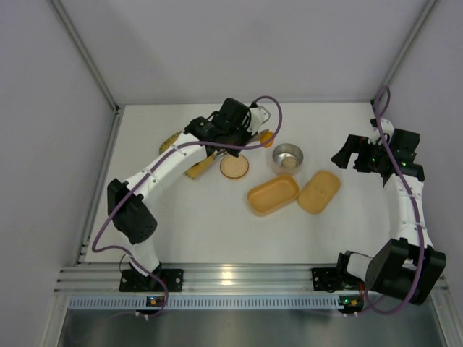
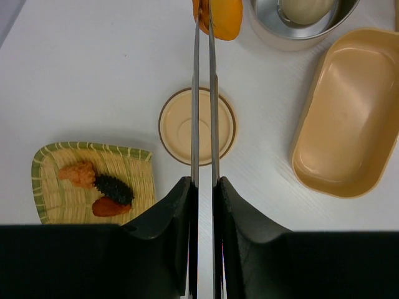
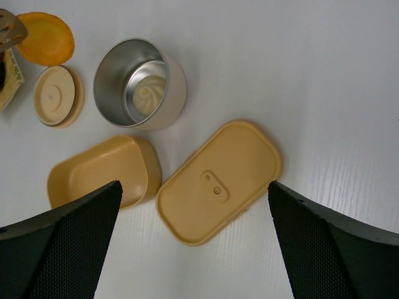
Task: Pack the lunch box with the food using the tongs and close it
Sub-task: Place the fake food in the packing box.
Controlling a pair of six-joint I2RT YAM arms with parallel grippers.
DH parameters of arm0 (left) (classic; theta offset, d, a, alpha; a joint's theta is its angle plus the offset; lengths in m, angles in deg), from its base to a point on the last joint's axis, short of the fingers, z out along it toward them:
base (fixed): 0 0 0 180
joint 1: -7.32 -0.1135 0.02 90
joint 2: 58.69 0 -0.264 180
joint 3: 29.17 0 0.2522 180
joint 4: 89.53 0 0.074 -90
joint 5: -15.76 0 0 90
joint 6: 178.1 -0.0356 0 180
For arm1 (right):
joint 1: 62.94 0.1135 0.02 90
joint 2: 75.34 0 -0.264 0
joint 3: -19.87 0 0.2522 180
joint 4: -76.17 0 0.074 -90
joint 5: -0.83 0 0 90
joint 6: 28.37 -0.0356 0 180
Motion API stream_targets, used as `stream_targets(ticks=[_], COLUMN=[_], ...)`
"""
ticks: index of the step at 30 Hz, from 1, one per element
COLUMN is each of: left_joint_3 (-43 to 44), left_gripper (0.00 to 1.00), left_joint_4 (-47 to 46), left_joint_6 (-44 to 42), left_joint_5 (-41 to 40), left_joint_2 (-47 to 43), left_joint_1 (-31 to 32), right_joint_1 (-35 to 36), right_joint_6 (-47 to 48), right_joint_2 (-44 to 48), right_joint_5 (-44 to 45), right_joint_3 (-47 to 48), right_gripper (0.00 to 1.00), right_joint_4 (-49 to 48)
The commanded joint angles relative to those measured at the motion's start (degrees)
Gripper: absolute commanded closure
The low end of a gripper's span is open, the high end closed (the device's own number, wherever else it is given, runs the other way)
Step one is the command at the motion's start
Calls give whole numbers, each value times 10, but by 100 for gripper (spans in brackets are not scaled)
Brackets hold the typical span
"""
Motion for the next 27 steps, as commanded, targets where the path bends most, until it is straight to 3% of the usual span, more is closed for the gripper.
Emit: stream_targets(ticks=[1, 16, 27], left_joint_3=[53, 86, 68], left_gripper=[100, 100, 100], left_joint_4=[-47, -60, -90], left_joint_6=[0, 5, -28], left_joint_5=[-41, -53, -120], left_joint_2=[8, 78, 94], left_joint_1=[11, 68, 103], right_joint_1=[-1, -2, -6], right_joint_6=[-5, -4, -4], right_joint_2=[19, 18, 20], right_joint_5=[1, -7, -12], right_joint_3=[6, -5, -4], right_gripper=[1, 1, 1], right_joint_4=[-26, -39, -38])
